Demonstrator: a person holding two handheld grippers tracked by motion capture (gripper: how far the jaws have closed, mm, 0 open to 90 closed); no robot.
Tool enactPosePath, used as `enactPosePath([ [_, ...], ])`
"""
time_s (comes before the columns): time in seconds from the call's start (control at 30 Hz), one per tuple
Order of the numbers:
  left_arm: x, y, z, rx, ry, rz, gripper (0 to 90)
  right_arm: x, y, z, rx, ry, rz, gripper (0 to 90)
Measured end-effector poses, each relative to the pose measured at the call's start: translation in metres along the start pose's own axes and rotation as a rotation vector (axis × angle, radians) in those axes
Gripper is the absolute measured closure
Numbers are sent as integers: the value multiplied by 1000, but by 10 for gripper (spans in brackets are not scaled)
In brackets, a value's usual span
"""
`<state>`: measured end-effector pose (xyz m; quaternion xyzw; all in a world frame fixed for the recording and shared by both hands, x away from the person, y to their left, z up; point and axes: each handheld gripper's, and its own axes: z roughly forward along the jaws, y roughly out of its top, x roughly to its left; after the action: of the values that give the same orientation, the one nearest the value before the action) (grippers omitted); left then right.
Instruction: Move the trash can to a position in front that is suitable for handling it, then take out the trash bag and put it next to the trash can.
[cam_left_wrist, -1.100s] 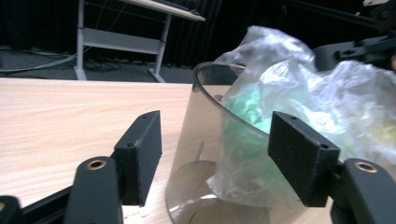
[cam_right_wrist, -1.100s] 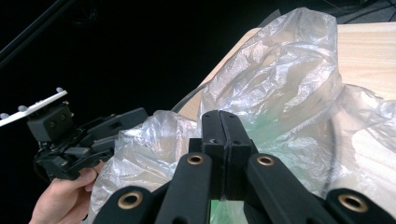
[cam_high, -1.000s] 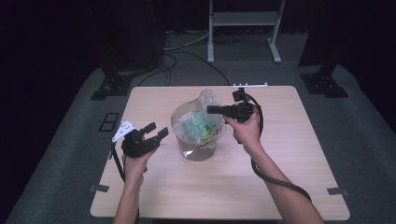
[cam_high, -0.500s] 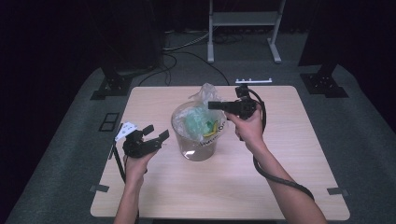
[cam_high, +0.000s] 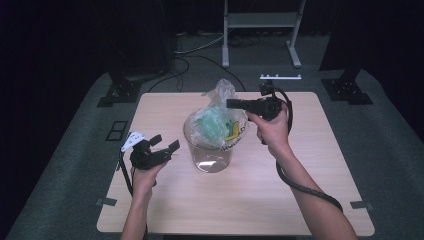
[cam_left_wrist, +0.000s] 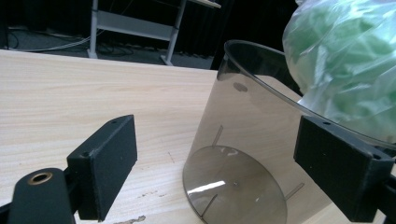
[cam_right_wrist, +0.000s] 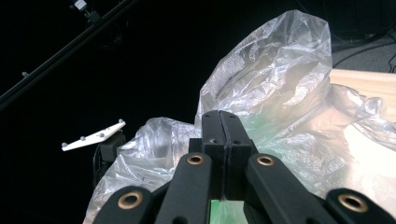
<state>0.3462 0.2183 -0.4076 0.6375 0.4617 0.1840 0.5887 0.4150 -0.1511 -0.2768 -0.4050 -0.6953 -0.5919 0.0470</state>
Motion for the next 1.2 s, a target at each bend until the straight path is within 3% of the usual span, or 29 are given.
enactPosePath([
  [0.27,0,0,-1,3,3,-2,105,5,8,-14,-16,1,-13,900],
  [0.6,-1,0,0,5,-1,-1,98,6,16,-46,-63,-18,-23,900],
  [1.2,-1,-2,3,15,-1,-2,98,-9,18,-80,-104,-54,-2,900],
])
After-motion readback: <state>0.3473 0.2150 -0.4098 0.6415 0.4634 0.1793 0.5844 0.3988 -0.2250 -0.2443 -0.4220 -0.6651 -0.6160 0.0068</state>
